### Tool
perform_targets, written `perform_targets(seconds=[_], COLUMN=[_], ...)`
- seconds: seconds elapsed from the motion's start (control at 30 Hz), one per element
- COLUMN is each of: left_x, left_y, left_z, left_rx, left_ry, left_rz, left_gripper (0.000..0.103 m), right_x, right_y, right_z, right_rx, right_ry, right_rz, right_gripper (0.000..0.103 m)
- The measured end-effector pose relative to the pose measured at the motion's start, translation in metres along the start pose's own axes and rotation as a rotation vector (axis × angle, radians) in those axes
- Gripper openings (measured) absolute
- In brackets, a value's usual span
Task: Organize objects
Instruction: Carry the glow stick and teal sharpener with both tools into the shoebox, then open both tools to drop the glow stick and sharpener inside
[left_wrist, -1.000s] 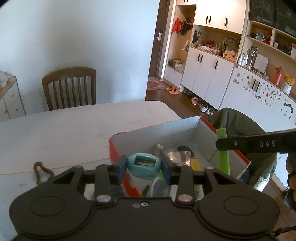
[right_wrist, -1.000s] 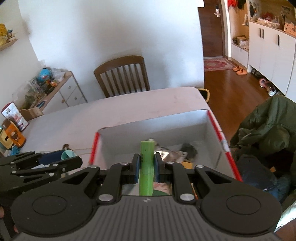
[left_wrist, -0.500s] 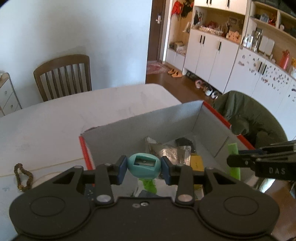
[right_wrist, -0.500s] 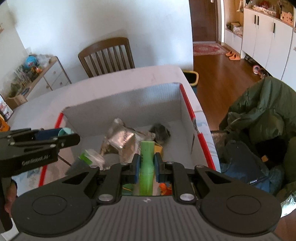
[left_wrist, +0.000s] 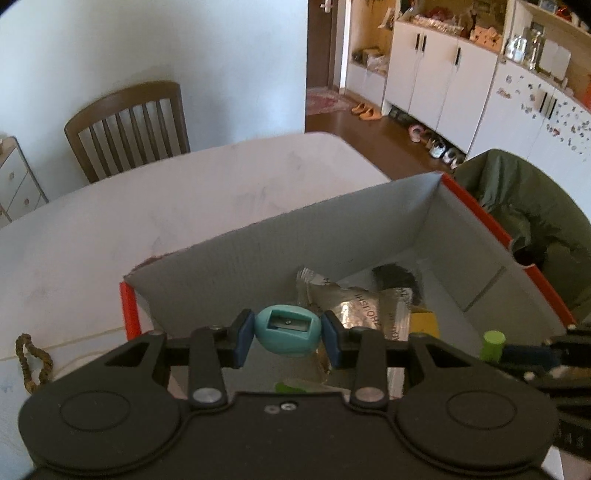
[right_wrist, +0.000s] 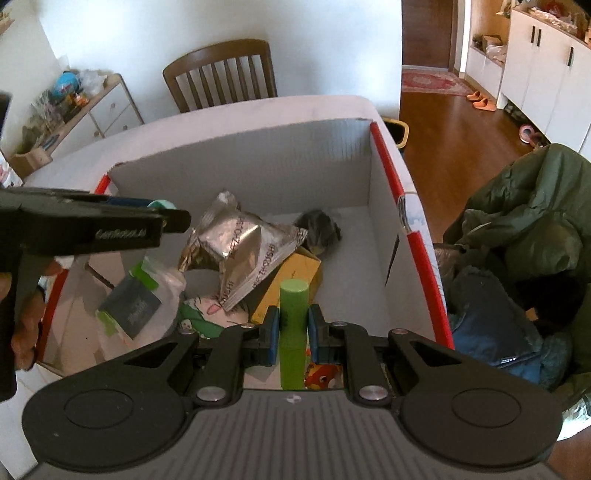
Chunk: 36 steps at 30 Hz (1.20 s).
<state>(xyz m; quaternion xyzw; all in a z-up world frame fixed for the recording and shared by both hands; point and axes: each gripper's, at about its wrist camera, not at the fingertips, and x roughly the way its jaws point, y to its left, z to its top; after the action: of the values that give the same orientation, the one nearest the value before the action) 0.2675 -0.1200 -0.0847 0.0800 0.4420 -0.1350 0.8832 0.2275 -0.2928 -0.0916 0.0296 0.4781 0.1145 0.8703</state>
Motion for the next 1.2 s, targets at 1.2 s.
perform_targets(seconds=[1.2], left_x=[0.024], left_y=[-0.015], left_z=[-0.001], left_rx=[0.084], left_ry=[0.160], left_rz=[0.084], left_gripper=[0.073], right_x=[-0.007], right_y=[-0.011], right_z=[0.002], right_rx=[-0.011], right_ry=[-0.012], right_rz=[0.077], right_gripper=[0.020])
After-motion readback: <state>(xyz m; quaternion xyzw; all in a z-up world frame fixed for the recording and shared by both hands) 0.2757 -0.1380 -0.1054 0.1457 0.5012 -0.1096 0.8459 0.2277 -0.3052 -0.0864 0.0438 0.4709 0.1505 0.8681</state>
